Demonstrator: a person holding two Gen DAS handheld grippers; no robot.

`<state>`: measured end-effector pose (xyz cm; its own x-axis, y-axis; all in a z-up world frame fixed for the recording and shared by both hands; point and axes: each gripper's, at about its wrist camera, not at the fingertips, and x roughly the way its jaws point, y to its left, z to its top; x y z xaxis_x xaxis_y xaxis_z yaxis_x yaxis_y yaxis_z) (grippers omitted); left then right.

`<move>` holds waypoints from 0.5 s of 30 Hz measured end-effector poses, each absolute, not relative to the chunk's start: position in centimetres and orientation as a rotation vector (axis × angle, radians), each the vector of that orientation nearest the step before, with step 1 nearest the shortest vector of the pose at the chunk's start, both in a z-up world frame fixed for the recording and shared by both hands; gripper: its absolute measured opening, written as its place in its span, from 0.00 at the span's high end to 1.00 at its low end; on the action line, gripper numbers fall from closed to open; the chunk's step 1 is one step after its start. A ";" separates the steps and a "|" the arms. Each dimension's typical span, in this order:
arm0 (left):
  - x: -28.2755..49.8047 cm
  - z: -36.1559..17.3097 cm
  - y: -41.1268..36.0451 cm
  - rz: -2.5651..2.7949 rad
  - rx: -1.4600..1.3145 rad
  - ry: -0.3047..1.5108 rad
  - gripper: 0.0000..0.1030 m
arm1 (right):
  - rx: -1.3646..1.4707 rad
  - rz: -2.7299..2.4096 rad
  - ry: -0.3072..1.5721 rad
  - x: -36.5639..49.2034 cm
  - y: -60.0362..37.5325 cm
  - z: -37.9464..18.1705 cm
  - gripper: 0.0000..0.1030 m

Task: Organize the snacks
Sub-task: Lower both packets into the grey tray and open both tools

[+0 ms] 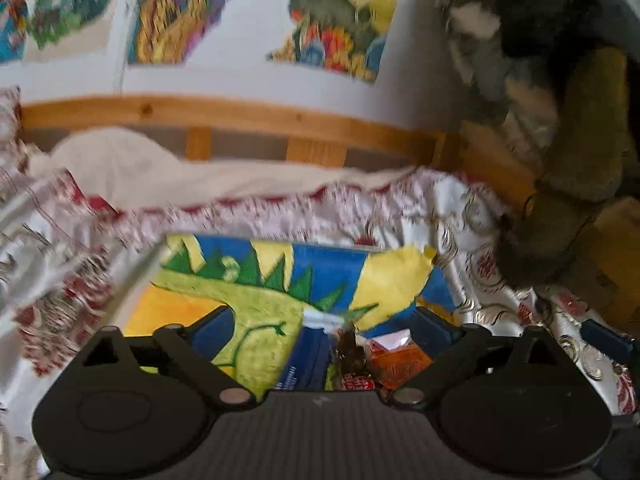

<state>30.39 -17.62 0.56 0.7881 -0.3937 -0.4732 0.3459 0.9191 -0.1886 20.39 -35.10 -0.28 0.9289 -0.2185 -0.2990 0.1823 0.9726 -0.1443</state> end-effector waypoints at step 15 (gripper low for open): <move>18.8 4.5 -8.7 -0.350 -0.143 0.364 0.01 | -0.058 -0.218 0.116 9.4 -31.3 5.4 0.01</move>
